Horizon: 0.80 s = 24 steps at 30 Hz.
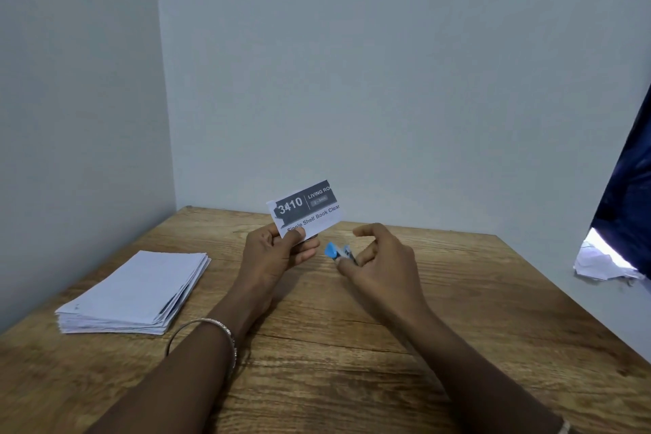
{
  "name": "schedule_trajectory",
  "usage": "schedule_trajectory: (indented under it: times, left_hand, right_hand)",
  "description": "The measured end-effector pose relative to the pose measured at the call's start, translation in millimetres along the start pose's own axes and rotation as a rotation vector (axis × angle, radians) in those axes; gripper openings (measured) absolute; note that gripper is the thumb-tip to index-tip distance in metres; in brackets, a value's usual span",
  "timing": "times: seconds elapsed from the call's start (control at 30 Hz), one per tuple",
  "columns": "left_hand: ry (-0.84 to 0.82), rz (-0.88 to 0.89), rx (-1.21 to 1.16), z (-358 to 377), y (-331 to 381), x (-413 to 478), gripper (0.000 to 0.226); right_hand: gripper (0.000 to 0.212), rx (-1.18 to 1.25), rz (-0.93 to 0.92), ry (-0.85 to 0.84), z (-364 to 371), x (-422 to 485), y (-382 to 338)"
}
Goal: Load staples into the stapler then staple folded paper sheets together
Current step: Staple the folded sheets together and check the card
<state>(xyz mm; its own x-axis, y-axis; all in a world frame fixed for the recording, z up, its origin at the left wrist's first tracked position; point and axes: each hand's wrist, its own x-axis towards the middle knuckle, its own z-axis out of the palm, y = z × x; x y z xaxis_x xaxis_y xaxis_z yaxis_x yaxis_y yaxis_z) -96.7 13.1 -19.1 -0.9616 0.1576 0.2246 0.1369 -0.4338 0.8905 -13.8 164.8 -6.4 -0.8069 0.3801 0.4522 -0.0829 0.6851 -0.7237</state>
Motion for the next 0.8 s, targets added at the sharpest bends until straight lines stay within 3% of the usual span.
schedule_trajectory:
  times: [0.2,0.4,0.47,0.6,0.7,0.8]
  left_hand:
    - [-0.014,0.03,0.004,-1,0,0,0.018]
    - [-0.048,0.043,0.008,1,1,-3,0.021]
    - [-0.041,0.053,0.014,2,3,-4,0.027]
    - [0.008,0.038,-0.03,4,6,-5,0.043]
    - [0.002,0.005,-0.055,2,5,-4,0.057]
    - [-0.034,-0.054,-0.067,1,3,-3,0.072]
  right_hand:
    - [0.051,-0.312,-0.147,-0.149,10,-7,2]
    - [0.023,-0.429,-0.191,-0.186,14,-3,11]
    - [0.023,-0.454,-0.193,-0.195,15,-2,13]
    - [0.038,-0.404,-0.189,-0.083,9,1,11]
    - [0.024,-0.26,-0.3,0.131,-5,7,8]
    - [0.041,-0.277,-0.41,0.141,-12,11,7]
